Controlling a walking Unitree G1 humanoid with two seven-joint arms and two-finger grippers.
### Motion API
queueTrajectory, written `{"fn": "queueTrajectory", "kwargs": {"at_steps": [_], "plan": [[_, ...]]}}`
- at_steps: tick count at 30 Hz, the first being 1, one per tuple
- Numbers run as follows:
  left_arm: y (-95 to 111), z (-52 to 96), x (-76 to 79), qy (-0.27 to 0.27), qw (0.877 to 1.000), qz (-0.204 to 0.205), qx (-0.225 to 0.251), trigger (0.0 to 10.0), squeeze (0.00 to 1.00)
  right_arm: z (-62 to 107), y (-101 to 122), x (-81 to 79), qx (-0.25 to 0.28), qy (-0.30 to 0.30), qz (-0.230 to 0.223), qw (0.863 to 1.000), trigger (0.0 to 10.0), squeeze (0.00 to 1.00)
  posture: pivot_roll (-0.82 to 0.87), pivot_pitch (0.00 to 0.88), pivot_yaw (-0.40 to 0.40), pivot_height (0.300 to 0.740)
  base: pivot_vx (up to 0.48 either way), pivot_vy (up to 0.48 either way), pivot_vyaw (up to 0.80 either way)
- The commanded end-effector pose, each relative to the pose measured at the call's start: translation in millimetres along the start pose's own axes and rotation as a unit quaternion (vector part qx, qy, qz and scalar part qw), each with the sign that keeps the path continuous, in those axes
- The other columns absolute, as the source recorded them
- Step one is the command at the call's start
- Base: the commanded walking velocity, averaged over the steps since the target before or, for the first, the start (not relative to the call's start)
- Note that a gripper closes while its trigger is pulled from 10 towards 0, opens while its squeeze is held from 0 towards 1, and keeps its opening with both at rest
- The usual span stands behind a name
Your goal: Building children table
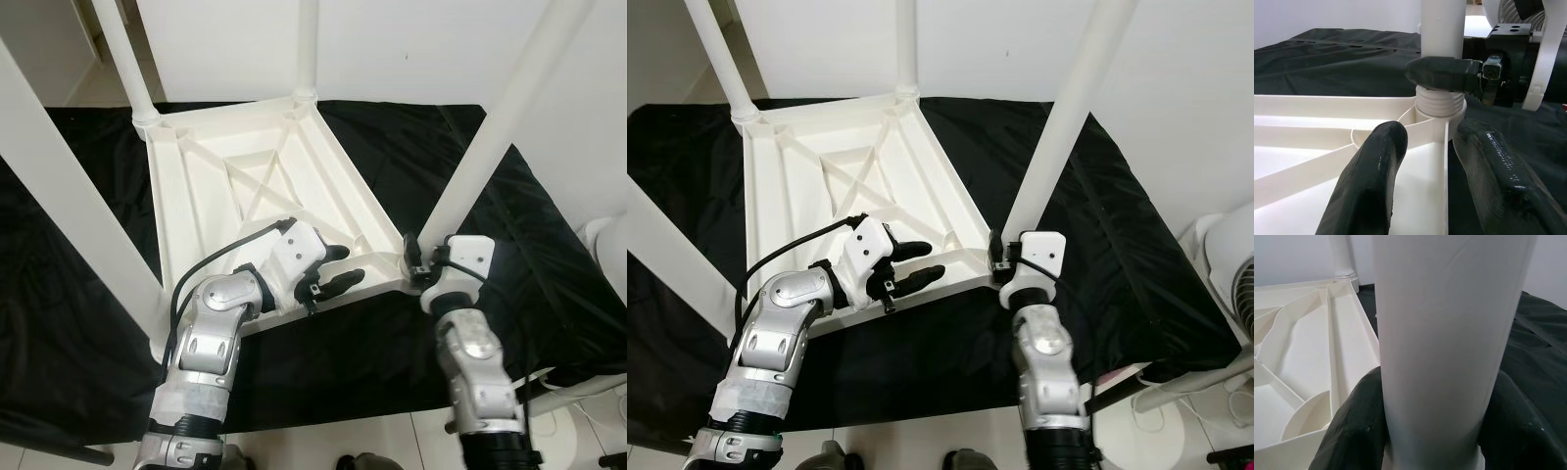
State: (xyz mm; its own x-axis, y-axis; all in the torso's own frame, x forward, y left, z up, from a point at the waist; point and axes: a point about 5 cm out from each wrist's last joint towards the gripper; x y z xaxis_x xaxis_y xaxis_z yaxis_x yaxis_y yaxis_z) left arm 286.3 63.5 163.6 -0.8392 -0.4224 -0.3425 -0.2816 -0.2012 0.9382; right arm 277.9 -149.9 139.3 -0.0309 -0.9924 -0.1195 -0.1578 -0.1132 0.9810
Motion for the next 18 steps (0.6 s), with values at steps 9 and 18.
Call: {"fn": "queueTrajectory", "kwargs": {"at_steps": [9, 18], "plan": [[-4.3, 4.0, -9.9, 0.123, 0.992, 0.003, -0.016, 10.0, 0.0, 3.1, -5.6, -2.2, -0.029, 0.058, -0.017, 0.998, 10.0, 1.0, -0.11, 0.048, -0.011, 0.74, 0.0, 0.0, 0.0], [-4.1, 4.2, -7.1, 0.112, 0.994, 0.004, -0.016, 10.0, 0.0, -2.2, 3.2, 15.7, -0.032, 0.15, 0.014, 0.988, 10.0, 0.29, -0.12, 0.051, 0.02, 0.74, 0.0, 0.0, 0.0]]}}
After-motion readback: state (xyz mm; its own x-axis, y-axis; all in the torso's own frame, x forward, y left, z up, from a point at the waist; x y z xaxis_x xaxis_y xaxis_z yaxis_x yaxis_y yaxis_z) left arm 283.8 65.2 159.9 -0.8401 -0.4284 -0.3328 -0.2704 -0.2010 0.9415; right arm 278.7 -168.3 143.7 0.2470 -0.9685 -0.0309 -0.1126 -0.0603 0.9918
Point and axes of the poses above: a point about 5 cm out from each wrist's last joint towards the gripper, its own z axis pointing back from the gripper into the wrist, its own y axis along the axis of the wrist's last joint, x = y × z, and after that the axes turned 6 degrees about -z, right-handed
